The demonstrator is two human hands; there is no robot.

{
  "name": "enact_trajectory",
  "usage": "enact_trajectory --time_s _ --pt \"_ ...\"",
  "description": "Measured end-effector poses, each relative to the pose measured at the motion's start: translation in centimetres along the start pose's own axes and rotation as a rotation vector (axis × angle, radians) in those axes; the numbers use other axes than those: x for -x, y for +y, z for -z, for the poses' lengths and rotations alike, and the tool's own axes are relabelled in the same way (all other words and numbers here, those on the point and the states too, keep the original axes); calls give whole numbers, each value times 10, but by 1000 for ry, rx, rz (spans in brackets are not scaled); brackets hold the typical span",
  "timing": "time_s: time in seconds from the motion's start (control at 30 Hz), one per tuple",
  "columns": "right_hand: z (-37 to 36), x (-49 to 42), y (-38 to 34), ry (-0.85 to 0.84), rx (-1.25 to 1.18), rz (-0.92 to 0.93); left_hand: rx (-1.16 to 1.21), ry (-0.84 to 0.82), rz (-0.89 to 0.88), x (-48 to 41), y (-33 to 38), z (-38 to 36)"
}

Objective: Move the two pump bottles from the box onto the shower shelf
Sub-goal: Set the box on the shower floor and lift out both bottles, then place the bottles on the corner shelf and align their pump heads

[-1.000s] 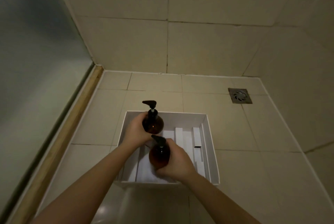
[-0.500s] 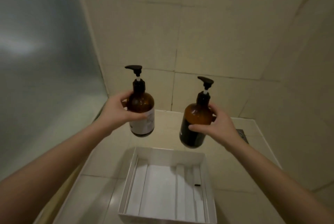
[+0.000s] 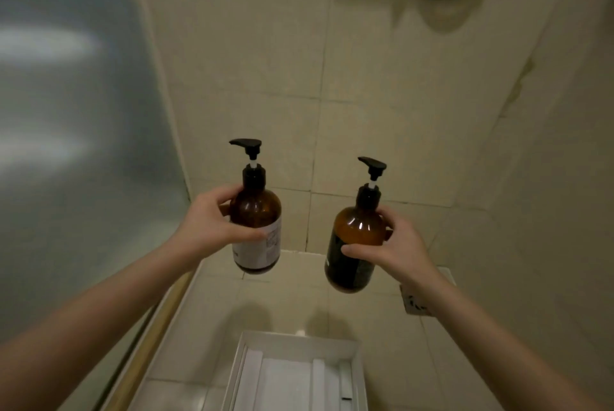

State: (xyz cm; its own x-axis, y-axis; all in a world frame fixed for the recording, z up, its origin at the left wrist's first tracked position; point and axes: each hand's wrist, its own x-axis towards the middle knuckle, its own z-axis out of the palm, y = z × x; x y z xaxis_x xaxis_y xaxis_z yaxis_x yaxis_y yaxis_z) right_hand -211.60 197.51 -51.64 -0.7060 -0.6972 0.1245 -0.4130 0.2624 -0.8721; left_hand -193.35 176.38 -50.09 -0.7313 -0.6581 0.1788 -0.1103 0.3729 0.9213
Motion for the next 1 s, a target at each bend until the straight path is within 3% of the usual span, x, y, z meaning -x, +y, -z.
enact_trajectory --time_s 0.37,0.77,1.0 --pt "140 -20 -220 23 6 8 12 -18 -18 -42 236 74" --pt "328 -36 -512 67 72 110 42 -70 -102 -89 542 160" --pt "399 -45 -632 94 51 160 47 -106 -166 -117 682 202"
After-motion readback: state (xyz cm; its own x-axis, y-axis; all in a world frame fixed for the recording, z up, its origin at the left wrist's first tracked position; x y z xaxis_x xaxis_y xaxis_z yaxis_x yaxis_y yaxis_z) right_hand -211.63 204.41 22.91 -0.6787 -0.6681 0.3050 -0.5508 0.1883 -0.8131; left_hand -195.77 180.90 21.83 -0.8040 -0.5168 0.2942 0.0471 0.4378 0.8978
